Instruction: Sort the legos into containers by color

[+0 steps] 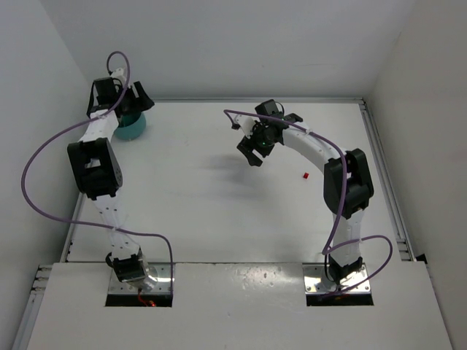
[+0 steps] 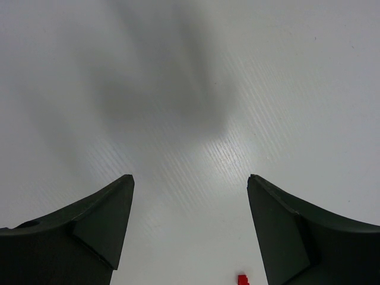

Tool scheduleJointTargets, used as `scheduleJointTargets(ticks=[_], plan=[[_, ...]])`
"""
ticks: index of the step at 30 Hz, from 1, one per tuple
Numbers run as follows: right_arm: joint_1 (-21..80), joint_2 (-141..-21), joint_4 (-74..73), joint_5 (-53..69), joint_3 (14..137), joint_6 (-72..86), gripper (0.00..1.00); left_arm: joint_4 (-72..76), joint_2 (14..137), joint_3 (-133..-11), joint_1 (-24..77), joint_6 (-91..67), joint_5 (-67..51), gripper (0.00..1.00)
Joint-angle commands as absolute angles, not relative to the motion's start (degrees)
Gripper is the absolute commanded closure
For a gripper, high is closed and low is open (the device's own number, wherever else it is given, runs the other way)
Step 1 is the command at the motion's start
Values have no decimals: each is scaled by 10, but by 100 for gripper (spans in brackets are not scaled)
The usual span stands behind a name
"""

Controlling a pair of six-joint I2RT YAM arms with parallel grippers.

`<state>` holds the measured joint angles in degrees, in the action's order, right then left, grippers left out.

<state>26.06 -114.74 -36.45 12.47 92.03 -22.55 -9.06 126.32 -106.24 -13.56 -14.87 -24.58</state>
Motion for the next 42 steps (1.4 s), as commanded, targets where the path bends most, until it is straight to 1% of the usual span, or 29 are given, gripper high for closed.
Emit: scheduleJointTargets(ticks=[1,6,10,14,16,19,22,26,28,32,33,36,42], plan=[[264,-1113,-354,131,919,-230,23,-64,1193,-1085,-132,-123,-242,23],[258,-1107,-348,136,914,-224,23,-72,1148,-1057,-127,-112,-253,23],[240,-1080,-340,126,878,-193,23,-77,1091,-1001,-113,-83,-291,23],[192,-1028,-335,119,808,-158,23,-133,1033,-938,-63,5,-306,23],[149,-1001,-335,105,755,-151,24,-134,990,-878,-26,42,-298,23],[71,-948,-358,98,698,-146,24,-134,954,-825,9,54,-280,23],[-1,-902,-409,88,662,-188,25,-121,925,-773,39,48,-279,20],[-47,-863,-499,48,624,-276,28,-121,925,-747,60,35,-287,19],[-68,-850,-505,18,594,-318,28,-116,925,-742,60,30,-292,18],[-90,-843,-505,-14,572,-365,28,-105,936,-742,66,30,-304,17],[-97,-852,-500,-22,567,-372,26,-99,941,-749,71,30,-304,17],[-108,-892,-482,-34,572,-399,26,-99,947,-762,71,35,-309,17],[-119,-967,-448,-43,621,-441,25,-140,952,-792,66,56,-328,15]])
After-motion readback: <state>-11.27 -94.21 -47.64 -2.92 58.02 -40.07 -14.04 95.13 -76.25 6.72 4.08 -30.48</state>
